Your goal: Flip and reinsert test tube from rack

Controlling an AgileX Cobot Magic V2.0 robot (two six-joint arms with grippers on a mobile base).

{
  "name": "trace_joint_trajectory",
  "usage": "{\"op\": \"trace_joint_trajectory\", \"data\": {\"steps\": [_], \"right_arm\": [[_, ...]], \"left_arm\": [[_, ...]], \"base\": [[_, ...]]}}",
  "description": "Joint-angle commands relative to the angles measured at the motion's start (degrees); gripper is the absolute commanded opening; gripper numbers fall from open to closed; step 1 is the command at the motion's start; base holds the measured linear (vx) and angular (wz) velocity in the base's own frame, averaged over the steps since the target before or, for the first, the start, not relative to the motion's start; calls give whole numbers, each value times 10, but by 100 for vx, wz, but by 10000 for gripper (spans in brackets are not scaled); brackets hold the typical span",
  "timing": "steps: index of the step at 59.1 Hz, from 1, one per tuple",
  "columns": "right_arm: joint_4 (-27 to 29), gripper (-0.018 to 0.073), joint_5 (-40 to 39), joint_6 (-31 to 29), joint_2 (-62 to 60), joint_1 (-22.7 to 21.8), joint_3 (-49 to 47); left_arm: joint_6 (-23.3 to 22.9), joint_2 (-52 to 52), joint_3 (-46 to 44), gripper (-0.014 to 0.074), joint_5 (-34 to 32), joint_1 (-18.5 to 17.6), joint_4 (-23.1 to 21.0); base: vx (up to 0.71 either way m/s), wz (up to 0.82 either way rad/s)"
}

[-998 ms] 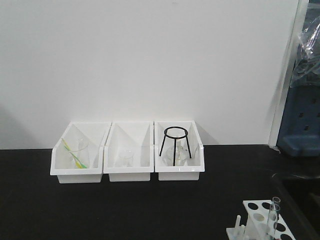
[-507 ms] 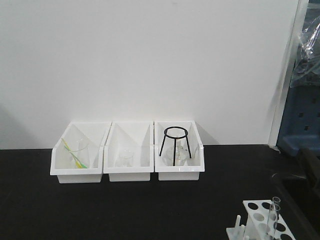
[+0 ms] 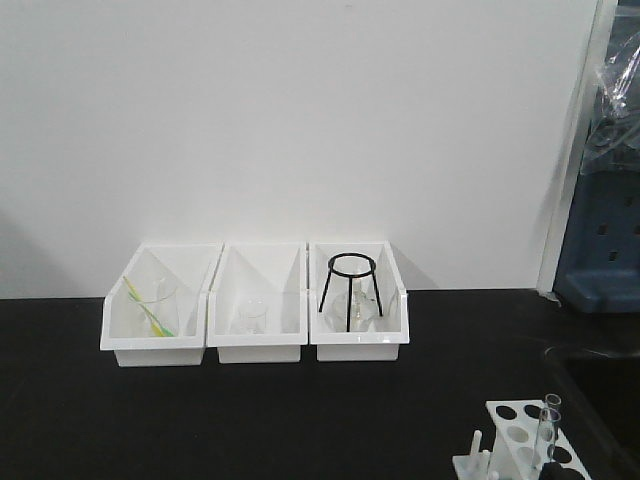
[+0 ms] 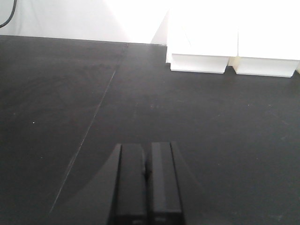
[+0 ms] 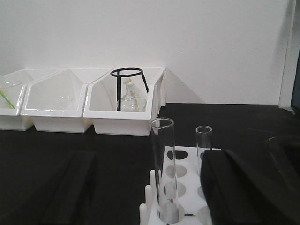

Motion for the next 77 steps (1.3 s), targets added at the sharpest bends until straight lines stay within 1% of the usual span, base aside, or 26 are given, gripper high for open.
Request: {"op": "trace_joint_trajectory", "data": {"steps": [1, 3, 12, 19, 24, 35, 38, 42, 55, 56, 68, 71, 77], "right_arm": [[9, 478, -141, -24, 48, -1, -12], [13, 476, -168, -31, 70, -1, -14], [15, 475, -167, -47, 134, -1, -56], [4, 475, -167, -46, 165, -1, -108], [6, 475, -166, -46, 181, -1, -136], [6, 457, -154, -46, 214, -1, -169], [6, 431, -153, -46, 218, -1, -170], [7, 357, -149, -46, 220, -1, -170], [6, -5, -147, -46, 220, -1, -170], [6, -15, -147, -46, 220, -1, -170], [5, -13, -134, -41, 207, -1, -170], [2, -13, -118, -35, 189, -1, -171], [2, -12, -51, -23, 123, -1, -181]], "left_arm": [[0, -2, 1, -6, -50, -5, -2], [0, -2, 1, -6, -50, -5, -2], [0, -2, 1, -6, -50, -5, -2], [0, -2, 1, -6, -50, -5, -2], [0, -2, 1, -6, -50, -5, -2], [0, -2, 1, -6, -50, -5, -2], [0, -2, 1, -6, -50, -5, -2], [0, -2, 1, -6, -50, -5, -2], [0, -2, 1, -6, -50, -5, -2], [0, -2, 1, -6, -50, -5, -2], [0, -2, 1, -6, -50, -5, -2], [0, -2, 1, -6, -50, -5, -2], [0, -2, 1, -6, -50, -5, -2]], "base": [[0, 0], [0, 0], [0, 0], [0, 0], [0, 0], [0, 0], [0, 0], [0, 0], [0, 0], [0, 0], [0, 0], [0, 0], [0, 0]]}}
